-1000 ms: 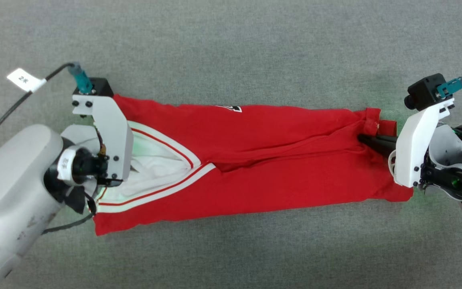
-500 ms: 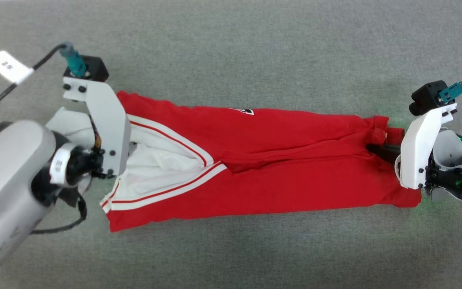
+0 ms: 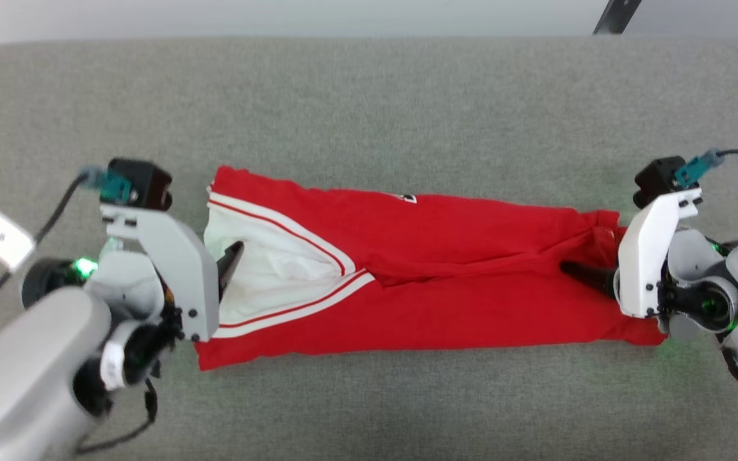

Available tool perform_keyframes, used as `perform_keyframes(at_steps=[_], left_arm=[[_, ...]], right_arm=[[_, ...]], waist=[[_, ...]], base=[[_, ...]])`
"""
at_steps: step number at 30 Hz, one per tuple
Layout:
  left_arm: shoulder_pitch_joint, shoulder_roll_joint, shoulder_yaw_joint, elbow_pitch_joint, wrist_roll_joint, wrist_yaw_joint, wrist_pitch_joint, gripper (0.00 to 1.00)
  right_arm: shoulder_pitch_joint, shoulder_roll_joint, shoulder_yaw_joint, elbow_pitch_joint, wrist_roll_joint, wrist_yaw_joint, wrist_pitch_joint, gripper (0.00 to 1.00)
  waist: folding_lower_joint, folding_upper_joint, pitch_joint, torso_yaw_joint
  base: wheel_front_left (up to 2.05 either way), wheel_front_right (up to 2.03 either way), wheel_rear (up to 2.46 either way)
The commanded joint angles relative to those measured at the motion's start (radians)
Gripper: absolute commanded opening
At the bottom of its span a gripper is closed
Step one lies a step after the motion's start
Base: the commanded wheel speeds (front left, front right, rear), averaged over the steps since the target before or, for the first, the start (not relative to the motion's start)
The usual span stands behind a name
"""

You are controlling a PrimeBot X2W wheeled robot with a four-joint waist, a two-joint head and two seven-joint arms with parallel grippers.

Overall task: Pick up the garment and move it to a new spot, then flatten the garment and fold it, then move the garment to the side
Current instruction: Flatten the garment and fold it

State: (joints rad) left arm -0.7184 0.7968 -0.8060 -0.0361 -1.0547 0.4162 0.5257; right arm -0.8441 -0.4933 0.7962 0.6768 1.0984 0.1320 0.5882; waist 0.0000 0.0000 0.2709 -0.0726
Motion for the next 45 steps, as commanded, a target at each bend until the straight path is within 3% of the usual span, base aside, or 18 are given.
perform_keyframes(at_steps=[1, 11, 16, 20, 25, 29, 36, 45], left_arm=[[0.023, -0.009, 0.008, 0.004, -0.002, 0.001, -0.02, 1.0], [0.283, -0.1, 0.104, 0.06, 0.06, -0.052, -0.583, 1.0], [0.387, -0.167, 0.107, 0.125, 0.093, -0.076, -0.755, 1.0], [0.448, -0.241, 0.146, 0.175, 0.156, -0.08, -0.79, 1.0], [0.539, -0.362, 0.317, 0.142, 0.39, -0.095, -0.789, 1.0], [0.613, -0.45, 0.419, 0.116, 0.558, -0.176, -0.789, 1.0], [0.698, -0.59, 0.621, 0.113, 0.702, -0.321, -0.789, 1.0], [0.724, -0.677, 0.786, 0.11, 0.859, -0.438, -0.789, 1.0]], right_arm=[[0.039, -0.005, 0.006, 0.015, -0.009, -0.002, 0.002, 1.0], [0.13, -0.019, -0.028, -0.037, -0.038, -0.002, -0.111, 1.0], [0.192, -0.038, -0.047, -0.075, -0.084, -0.002, -0.215, 1.0], [0.235, -0.053, -0.067, -0.127, -0.126, -0.002, -0.328, 1.0], [0.29, -0.072, -0.105, -0.174, -0.201, -0.002, -0.494, 1.0], [0.339, -0.078, -0.144, -0.199, -0.249, -0.002, -0.618, 1.0], [0.434, -0.072, -0.255, -0.214, -0.326, -0.002, -0.785, 1.0], [0.523, -0.025, -0.434, -0.239, -0.401, -0.002, -0.84, 1.0]], waist=[[0.0, 0.0, -0.035, -0.002], [0.0, 0.0, -0.153, -0.03], [0.0, 0.0, -0.195, -0.035], [0.0, 0.0, -0.218, -0.036], [0.0, 0.0, -0.231, -0.031], [0.0, 0.0, -0.247, -0.026], [0.0, 0.0, -0.274, -0.031], [0.0, 0.0, -0.269, -0.084]], base=[[0.0, 0.0, 0.0], [0.0, 0.0, 0.0], [0.0, 0.0, 0.0], [0.0, 0.0, 0.0], [0.0, 0.0, 0.0], [0.0, 0.0, 0.0], [0.0, 0.0, 0.0], [0.0, 0.0, 0.0]])
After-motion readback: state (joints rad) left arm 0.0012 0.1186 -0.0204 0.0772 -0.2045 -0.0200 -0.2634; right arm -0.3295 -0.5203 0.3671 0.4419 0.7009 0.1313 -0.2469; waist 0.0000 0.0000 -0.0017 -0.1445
